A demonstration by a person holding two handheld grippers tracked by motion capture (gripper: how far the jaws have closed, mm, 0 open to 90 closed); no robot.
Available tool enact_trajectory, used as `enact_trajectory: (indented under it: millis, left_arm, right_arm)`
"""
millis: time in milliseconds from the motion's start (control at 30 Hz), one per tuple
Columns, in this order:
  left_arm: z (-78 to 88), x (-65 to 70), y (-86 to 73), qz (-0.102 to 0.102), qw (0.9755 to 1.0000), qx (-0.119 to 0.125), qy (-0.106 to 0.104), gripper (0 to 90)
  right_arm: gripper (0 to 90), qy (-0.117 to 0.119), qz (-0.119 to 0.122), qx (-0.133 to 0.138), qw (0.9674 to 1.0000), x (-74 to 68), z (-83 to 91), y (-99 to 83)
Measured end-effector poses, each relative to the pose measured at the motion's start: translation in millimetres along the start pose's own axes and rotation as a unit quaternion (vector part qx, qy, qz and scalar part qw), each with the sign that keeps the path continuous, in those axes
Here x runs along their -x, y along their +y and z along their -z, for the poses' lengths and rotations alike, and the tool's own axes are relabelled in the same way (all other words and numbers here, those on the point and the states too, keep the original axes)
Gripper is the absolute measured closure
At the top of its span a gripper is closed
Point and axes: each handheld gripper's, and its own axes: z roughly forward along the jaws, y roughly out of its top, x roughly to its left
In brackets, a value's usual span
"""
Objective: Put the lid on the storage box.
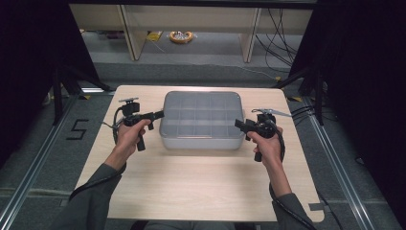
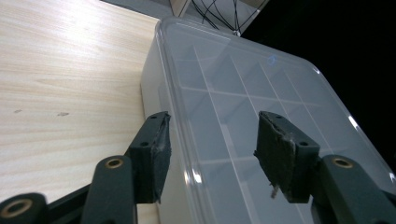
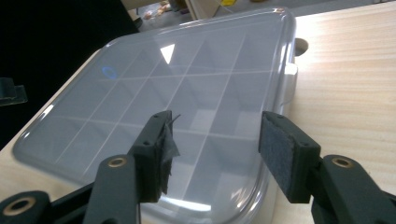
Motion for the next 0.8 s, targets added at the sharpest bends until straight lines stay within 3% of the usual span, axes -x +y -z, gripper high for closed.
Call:
enact_trajectory:
  millis: [167, 367, 500, 533, 567, 633, 667, 700, 800]
  left_arm:
    - [14.7, 0.9, -14.7, -0.019, 0.9997, 0.000, -0.014, 42.0]
    - [27.4, 0.5, -33.0, -0.025, 0.9991, -0.007, -0.032, 40.5]
    - [31.6, -0.8, -43.6, -0.031, 0.9989, -0.016, -0.031, 40.4]
    - [32.7, -1.1, -45.9, -0.033, 0.9988, -0.017, -0.032, 40.4]
    - [33.8, -1.0, -48.4, -0.034, 0.9988, -0.019, -0.030, 40.2]
    - [36.6, -1.0, -53.1, -0.039, 0.9986, -0.022, -0.028, 39.9]
    - [37.8, -0.6, -55.9, -0.040, 0.9985, -0.023, -0.029, 39.7]
    - [39.0, 0.1, -59.1, -0.043, 0.9984, -0.025, -0.028, 39.5]
    - [43.1, 3.1, -71.1, -0.049, 0.9978, -0.031, -0.033, 38.8]
  right_arm:
    - [42.8, 0.010, 0.008, 0.001, 0.9999, -2.8, 8.2, -8.0]
    - [40.9, 0.022, 0.003, -0.002, 0.9998, -7.5, 16.6, -13.6]
    - [40.1, 0.024, 0.021, -0.004, 0.9995, -9.2, 18.7, -18.0]
    - [39.8, 0.025, -0.006, -0.015, 0.9996, -14.3, 20.9, -19.2]
    - [39.3, 0.022, 0.017, -0.009, 0.9996, -11.4, 19.9, -20.1]
    - [38.7, 0.025, 0.020, -0.010, 0.9994, -11.7, 21.8, -21.5]
    - [38.2, 0.025, 0.006, -0.014, 0.9996, -15.1, 22.9, -22.8]
    - [37.5, 0.026, 0.020, -0.010, 0.9994, -13.0, 22.8, -23.8]
    - [35.0, 0.024, 0.026, -0.014, 0.9993, -15.0, 24.7, -29.0]
